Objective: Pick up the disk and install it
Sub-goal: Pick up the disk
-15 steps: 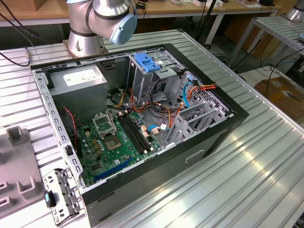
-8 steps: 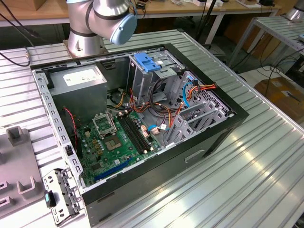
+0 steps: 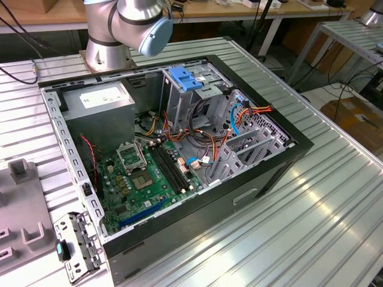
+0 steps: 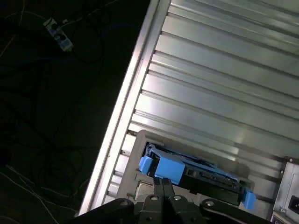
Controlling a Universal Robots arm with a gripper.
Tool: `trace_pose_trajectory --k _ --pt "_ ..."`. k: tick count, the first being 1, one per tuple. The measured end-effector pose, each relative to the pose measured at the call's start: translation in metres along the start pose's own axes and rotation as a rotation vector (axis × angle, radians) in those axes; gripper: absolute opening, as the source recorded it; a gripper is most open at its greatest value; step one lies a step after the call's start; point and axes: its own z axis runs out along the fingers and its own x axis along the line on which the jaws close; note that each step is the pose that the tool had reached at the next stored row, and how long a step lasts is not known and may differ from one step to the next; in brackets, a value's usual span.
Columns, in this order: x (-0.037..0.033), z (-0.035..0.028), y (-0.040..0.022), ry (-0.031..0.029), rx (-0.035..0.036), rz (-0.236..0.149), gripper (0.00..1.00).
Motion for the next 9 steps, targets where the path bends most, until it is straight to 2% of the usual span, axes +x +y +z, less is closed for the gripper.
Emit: trace_pose_trajectory --k 4,5,7,9 --pt "0.0000 0.0017 -0.0001 0.0038 -0.0009 -0.087 0.11" --pt "0.0000 0.0022 -0.0001 0.0049 -0.0013 -0.115 0.18" --pt "-0.0001 0.0032 -0.0002 0.0074 -0.0019 -0.171 0.18" --pt "-0.0004 0.0040 -0.0004 0.0086 -0.0022 -0.204 0.19"
